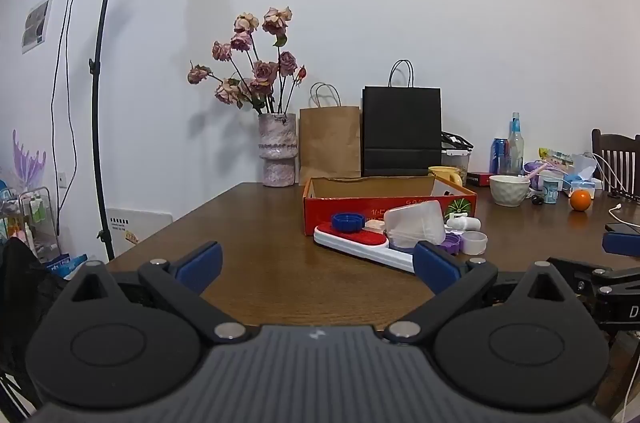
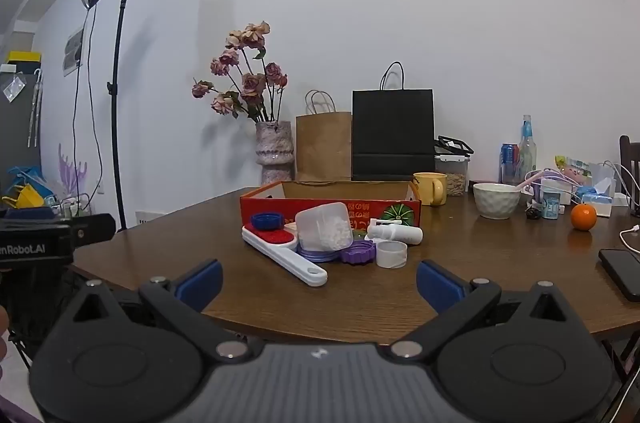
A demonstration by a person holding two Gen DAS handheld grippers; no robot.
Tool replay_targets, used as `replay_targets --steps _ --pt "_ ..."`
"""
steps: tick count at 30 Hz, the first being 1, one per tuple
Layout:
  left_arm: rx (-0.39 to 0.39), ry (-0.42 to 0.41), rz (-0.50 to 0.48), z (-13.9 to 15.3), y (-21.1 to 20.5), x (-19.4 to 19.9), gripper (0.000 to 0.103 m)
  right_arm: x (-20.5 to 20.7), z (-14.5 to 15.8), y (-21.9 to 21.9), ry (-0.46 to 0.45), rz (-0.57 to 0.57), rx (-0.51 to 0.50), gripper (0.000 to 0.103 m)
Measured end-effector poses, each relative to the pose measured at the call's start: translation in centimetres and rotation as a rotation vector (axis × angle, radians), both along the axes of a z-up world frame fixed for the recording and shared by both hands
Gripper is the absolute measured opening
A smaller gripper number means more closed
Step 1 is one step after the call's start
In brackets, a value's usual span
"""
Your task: Organize rigid objects
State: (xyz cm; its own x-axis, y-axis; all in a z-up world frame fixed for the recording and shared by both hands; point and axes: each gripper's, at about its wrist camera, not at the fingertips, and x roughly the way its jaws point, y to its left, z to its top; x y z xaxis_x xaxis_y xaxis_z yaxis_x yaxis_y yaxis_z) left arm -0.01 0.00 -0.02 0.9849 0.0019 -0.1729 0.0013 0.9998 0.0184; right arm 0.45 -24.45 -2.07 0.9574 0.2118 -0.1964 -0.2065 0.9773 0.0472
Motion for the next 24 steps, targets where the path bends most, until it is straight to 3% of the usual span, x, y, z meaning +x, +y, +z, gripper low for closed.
replay_targets --steps 2,24 --pt "0.021 -0.030 0.001 -0.06 -0.07 -0.10 0.103 -0.01 0.03 0.03 -0.007 0.002 -0.006 0.103" --pt "0.009 -0.001 -0.014 0.42 -0.22 -0.43 0.103 0.13 0.10 0.12 0.015 -0.001 -0.014 0.103"
